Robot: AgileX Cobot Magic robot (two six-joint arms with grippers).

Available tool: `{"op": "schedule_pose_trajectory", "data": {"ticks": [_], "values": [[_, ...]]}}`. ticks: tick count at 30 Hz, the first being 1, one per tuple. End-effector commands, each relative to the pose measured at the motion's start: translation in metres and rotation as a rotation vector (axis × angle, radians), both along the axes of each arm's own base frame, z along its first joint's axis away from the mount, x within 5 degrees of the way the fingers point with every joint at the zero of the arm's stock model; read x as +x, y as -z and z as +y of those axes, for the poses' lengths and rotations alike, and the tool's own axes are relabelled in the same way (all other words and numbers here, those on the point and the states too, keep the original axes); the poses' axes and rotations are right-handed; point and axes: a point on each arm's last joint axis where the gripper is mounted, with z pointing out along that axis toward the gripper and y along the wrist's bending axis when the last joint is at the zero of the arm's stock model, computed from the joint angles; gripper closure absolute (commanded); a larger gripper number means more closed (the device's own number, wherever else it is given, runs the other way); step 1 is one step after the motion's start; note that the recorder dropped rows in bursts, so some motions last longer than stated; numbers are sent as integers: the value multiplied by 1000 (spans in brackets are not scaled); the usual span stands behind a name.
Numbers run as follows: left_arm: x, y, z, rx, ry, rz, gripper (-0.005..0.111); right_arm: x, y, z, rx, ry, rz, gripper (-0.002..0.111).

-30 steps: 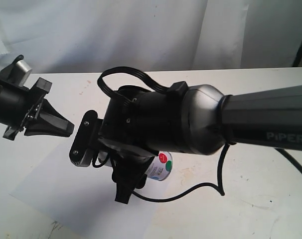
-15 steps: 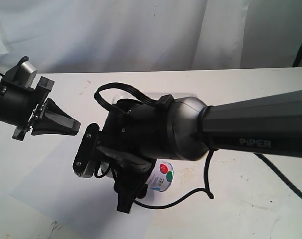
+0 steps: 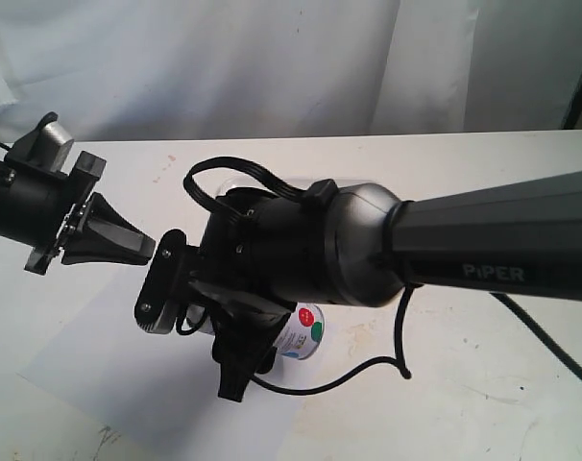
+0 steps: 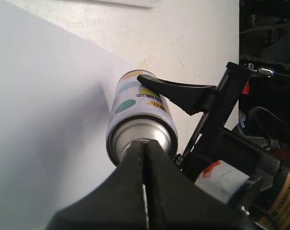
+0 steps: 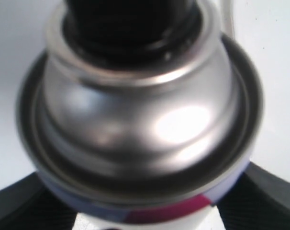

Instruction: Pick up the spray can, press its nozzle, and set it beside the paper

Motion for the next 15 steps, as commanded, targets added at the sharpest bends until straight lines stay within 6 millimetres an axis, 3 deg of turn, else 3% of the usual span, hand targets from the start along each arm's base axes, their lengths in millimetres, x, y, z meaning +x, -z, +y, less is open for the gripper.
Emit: {"op": "schedule_pose_trajectory", "data": {"ticks": [1, 7, 10, 15], "values": [[6, 14, 0, -14, -8, 51, 107, 8, -9, 0, 36, 6, -30, 108], [6, 16, -1, -18, -9, 57, 107, 17, -9, -4, 64, 34, -21, 108], [2, 17, -18, -9, 58, 50, 107, 17, -8, -3, 75, 33, -16, 108], [2, 17, -17, -9, 52, 52, 107, 16, -6, -3, 68, 38, -2, 108]]}}
